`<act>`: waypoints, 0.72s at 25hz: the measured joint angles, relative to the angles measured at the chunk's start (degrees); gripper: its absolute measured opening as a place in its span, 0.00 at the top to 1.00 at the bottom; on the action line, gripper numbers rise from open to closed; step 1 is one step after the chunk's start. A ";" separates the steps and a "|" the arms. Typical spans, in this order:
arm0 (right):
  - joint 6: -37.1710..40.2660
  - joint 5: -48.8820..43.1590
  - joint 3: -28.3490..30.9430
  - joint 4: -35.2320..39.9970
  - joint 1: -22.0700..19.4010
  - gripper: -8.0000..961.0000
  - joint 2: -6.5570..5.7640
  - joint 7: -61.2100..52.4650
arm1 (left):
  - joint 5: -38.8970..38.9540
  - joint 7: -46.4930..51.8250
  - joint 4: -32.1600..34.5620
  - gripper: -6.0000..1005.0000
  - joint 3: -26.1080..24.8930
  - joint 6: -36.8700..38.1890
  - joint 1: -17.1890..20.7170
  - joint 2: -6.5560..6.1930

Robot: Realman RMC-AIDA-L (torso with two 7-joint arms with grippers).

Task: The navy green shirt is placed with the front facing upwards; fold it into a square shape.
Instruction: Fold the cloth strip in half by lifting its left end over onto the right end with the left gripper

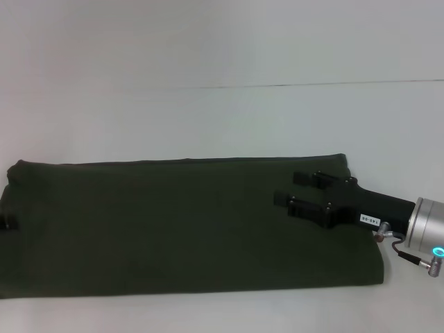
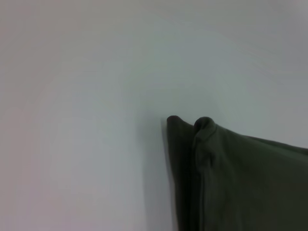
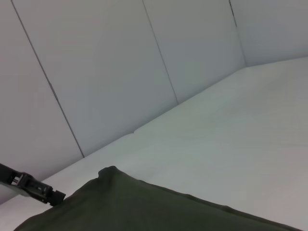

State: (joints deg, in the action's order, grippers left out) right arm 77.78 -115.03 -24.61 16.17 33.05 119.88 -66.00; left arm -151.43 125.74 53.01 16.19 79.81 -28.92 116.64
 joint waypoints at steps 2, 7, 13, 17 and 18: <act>0.02 -0.01 0.00 0.00 0.00 0.20 0.00 0.00 | 0.00 0.23 -0.50 0.12 1.05 -0.75 0.06 0.21; 0.13 -0.03 0.00 0.00 0.03 0.21 0.00 0.00 | 0.00 0.47 -1.33 0.12 1.71 -1.15 0.08 0.25; 0.11 -0.03 0.00 0.00 0.09 0.21 0.00 0.00 | 0.00 0.48 -1.28 0.12 1.57 -1.21 0.28 0.25; 0.10 -0.02 -0.13 0.00 0.09 0.20 0.00 -0.03 | -0.14 0.49 -1.17 0.12 1.69 -1.45 0.38 0.25; 0.13 -0.02 -0.21 0.00 0.09 0.20 0.00 -0.08 | -0.19 0.49 -1.15 0.12 1.69 -1.46 0.40 0.25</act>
State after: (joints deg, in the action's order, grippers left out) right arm 77.90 -115.05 -24.83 16.17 33.14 119.88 -66.08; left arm -151.62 126.23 51.86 17.88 78.35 -28.52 116.89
